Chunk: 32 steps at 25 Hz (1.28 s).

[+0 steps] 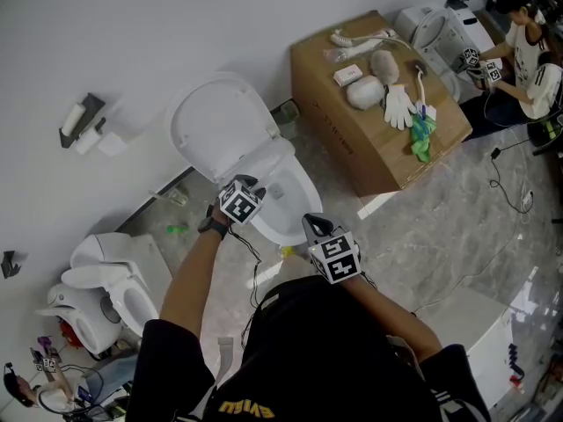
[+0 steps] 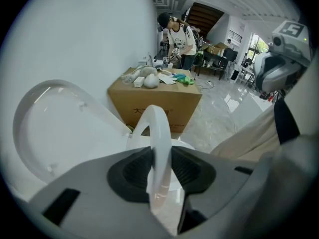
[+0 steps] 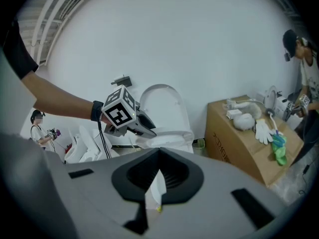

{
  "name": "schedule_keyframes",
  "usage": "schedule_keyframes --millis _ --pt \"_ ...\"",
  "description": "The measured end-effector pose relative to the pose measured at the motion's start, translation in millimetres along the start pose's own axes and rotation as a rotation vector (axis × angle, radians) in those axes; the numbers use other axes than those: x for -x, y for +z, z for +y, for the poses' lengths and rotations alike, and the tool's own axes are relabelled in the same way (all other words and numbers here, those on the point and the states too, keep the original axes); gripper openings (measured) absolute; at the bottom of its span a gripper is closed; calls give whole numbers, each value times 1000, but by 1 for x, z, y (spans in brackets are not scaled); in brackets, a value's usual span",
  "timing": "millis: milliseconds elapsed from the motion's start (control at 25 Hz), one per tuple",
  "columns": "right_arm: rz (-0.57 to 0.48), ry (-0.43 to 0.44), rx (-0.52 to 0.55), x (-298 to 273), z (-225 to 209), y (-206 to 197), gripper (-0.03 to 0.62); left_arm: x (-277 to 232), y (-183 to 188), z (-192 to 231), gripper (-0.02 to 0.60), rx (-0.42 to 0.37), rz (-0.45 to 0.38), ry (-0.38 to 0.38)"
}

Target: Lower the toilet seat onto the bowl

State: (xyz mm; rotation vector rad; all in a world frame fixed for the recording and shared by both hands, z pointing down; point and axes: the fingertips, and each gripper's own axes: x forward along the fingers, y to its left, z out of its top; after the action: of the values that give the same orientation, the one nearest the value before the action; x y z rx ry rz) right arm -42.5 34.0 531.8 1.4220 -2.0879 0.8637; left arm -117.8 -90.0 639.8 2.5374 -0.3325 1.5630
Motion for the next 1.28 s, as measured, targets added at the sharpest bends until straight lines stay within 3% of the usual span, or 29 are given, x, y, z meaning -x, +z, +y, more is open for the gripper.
schedule_keyframes --millis 320,1280 --pt "6 -4 -6 0 -5 -5 -6 -12 -6 -24 141 11 8 -53" --pt "29 -31 -65 11 -26 -31 -6 -39 -18 -67 155 41 57 -106"
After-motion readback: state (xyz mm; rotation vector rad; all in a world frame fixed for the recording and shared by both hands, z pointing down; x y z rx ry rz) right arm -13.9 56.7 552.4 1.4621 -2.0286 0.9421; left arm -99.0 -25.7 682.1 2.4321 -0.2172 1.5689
